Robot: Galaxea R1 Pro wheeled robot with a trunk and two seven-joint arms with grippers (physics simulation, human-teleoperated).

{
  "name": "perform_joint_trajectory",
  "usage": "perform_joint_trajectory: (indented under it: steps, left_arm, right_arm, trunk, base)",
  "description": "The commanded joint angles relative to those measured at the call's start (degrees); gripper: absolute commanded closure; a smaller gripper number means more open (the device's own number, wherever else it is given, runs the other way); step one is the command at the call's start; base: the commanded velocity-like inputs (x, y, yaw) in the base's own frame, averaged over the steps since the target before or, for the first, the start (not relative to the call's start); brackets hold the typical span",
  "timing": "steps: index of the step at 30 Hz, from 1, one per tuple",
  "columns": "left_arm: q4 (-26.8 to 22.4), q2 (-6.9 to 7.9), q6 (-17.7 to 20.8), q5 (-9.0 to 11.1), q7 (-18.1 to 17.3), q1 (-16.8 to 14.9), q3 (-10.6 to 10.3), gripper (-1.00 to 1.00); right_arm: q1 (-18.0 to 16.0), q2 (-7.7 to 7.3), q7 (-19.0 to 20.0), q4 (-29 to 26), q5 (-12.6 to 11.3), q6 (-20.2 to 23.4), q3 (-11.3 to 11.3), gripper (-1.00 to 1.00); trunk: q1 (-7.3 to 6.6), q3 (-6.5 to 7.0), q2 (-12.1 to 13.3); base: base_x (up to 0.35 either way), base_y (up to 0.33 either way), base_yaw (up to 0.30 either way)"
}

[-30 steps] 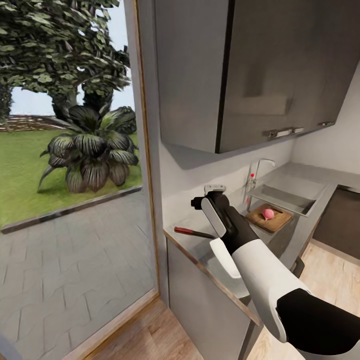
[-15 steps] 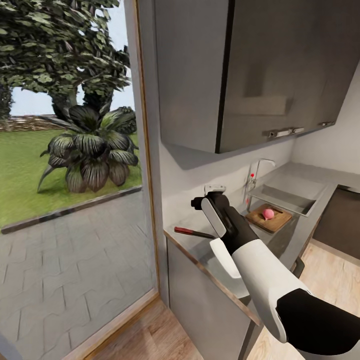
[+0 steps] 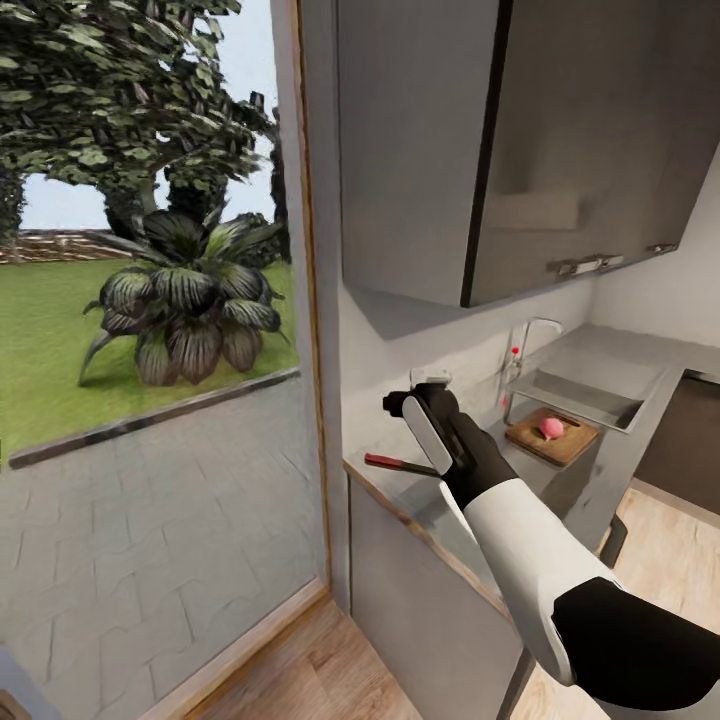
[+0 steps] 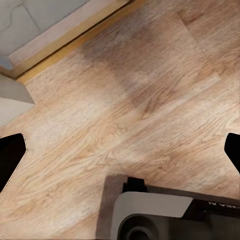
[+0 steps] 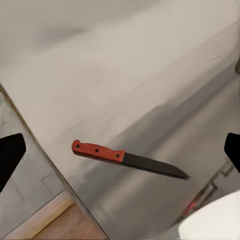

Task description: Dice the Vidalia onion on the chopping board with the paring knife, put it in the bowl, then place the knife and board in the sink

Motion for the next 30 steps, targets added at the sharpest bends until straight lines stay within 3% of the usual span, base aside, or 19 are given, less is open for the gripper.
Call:
perform_joint_trajectory:
  steps: [1, 15, 25, 30]
  left_arm:
    - [0.2, -0.03, -0.3, 0.4, 0.0, -0.1, -0.5, -1.00]
    - [0.2, -0.65, -0.1, 0.4, 0.0, -0.1, -0.5, -1.00]
    - [0.2, -1.01, -0.1, 0.4, 0.1, -0.1, -0.5, -1.00]
    - [0.2, -1.01, -0.1, 0.4, 0.1, -0.1, -0.5, -1.00]
  right_arm:
    - [0.0, 0.00, -0.6, 0.0, -0.6, -0.2, 0.1, -1.00]
    - [0.0, 0.00, -0.7, 1.3, -0.4, -1.3, 0.0, -1.00]
    - [0.0, 0.00, -0.7, 3.9, -0.3, -1.4, -0.1, -1.00]
    - [0.0, 0.00, -0.7, 4.1, -0.3, -1.4, -0.1, -1.00]
  trunk:
    - [0.03, -0.05, -0.1]
    - [0.03, 0.18, -0.1]
    - [0.03, 0.78, -0.1]
    - [0.03, 0.84, -0.1]
  base:
    - [0.000, 0.273, 0.000]
    - [0.000, 0.260, -0.119]
    - [0.000, 0.030, -0.211]
    - [0.000, 0.000, -0.040]
